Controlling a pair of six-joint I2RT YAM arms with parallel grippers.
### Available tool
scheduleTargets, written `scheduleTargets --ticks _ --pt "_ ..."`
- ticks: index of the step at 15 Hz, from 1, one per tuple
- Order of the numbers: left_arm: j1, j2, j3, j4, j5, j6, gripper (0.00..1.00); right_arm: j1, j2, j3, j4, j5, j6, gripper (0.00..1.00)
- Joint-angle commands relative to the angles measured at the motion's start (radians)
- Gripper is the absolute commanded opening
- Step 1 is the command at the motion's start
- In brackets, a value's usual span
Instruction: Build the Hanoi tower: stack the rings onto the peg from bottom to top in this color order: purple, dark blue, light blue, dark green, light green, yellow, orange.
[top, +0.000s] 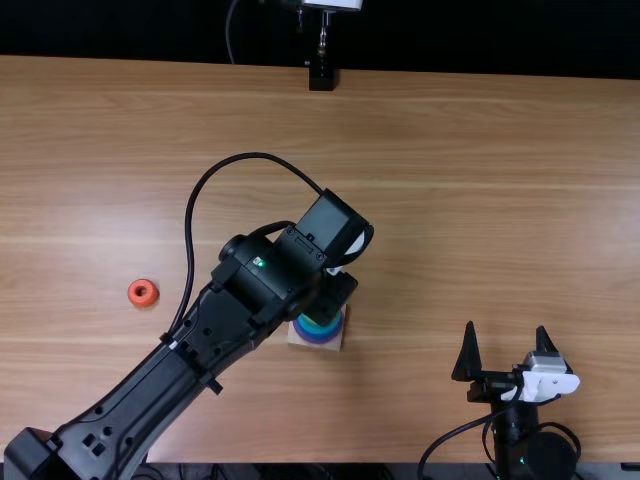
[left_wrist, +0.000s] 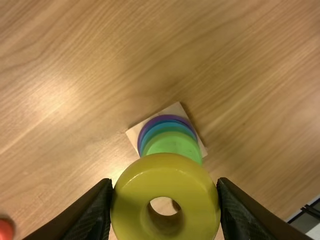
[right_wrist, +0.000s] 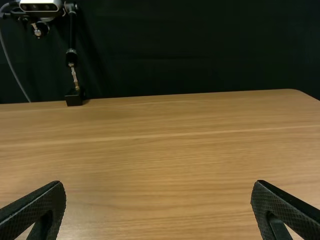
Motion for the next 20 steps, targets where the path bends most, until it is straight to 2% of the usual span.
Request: scheduleTargets --ticks 1,4,6,8,9,10,11,12,17,19,20 --pt "-0.02 0.02 0.04 -0.003 0.007 -0.006 0.0 -0.01 -0.011 -0.009 0.003 -0.006 -0.001 1.0" --pt "-0.021 0.021 0.046 -0.003 0.007 -0.007 0.0 -0.01 -0.011 -0.009 0.003 -0.006 -0.001 1.0" --pt "-0.026 0.021 0.045 -0.003 0.005 -0.042 0.0 -0.01 -0.011 -0.009 0.003 -0.006 -0.001 1.0" --pt "-0.026 0.021 0.045 0.005 0.014 -0.048 0.0 -0.01 -0.011 -0.009 0.003 -0.006 -0.001 1.0" --pt "-0.026 0.021 0.043 0.006 0.016 -0.048 0.16 -0.01 -0.011 -0.009 0.003 -0.006 -0.001 1.0" --pt "-0.026 0.021 0.043 0.001 0.018 -0.048 0.46 -0.01 -0.011 -0.009 0.003 -0.006 -0.002 1.0" --pt "-0.026 0.021 0.042 -0.001 0.018 -0.046 0.8 -0.01 -0.011 -0.009 0.003 -0.006 -0.001 1.0" --pt "-0.023 0.02 0.04 -0.003 0.018 -0.046 1.0 -0.01 -0.011 -0.009 0.003 -0.006 -0.001 1.0" --pt "-0.008 0.01 0.033 0.017 0.01 -0.044 1.0 -0.01 -0.011 -0.009 0.003 -0.006 -0.001 1.0" --pt "0.042 0.007 0.045 0.062 0.007 -0.041 1.0 -0.01 -0.011 -0.009 0.003 -0.006 -0.001 1.0" --pt "0.092 0.004 0.045 0.115 0.012 -0.042 1.0 -0.01 -0.011 -0.009 0.003 -0.006 -0.001 1.0"
